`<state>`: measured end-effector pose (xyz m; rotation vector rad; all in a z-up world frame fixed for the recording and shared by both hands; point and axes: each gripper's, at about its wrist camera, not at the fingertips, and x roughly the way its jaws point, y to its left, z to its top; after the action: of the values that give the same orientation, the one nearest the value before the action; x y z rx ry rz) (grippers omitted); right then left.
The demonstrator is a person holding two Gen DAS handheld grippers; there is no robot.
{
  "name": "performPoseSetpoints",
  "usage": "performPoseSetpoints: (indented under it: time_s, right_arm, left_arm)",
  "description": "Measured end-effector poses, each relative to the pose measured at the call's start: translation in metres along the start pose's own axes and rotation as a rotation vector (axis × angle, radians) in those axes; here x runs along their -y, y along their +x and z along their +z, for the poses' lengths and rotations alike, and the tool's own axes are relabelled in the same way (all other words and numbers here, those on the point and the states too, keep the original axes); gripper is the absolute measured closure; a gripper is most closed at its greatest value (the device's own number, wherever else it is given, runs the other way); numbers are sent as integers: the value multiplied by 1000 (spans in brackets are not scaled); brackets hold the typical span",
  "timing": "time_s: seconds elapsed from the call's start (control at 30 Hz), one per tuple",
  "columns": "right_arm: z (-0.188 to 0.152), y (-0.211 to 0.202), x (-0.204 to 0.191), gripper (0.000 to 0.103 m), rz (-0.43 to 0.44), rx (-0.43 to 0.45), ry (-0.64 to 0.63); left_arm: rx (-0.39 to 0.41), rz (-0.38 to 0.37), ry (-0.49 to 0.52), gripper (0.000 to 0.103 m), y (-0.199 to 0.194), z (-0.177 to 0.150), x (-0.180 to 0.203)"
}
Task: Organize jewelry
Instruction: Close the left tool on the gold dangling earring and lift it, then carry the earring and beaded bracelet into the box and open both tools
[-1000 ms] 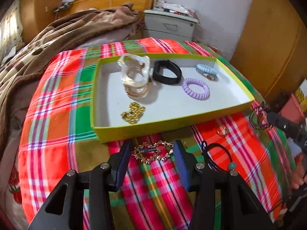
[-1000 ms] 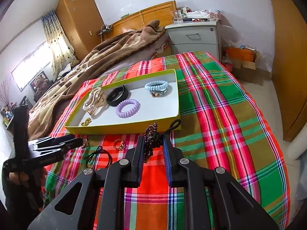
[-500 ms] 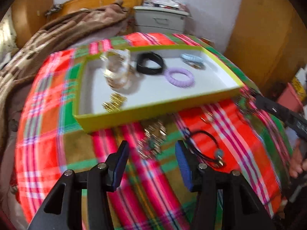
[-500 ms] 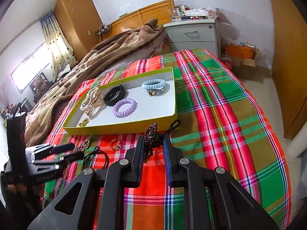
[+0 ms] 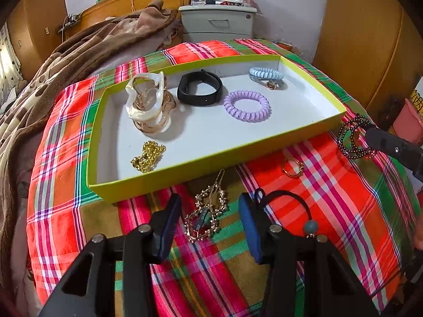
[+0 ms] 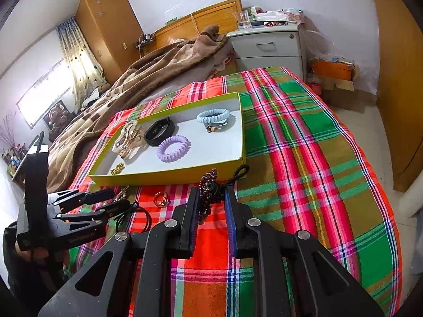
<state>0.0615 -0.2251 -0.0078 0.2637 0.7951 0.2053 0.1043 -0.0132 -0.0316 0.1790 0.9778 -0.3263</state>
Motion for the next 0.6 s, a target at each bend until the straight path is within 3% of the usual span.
performPoseSetpoints:
  time_s: [0.1, 0.6]
  right_arm:
    - [2, 1, 0, 84, 2, -1, 0]
    - [8, -2, 0, 84, 5, 5, -3]
  left_arm:
    - [-2, 1, 3, 75, -1, 0, 2]
    - [14, -6, -19, 76, -10, 3, 4]
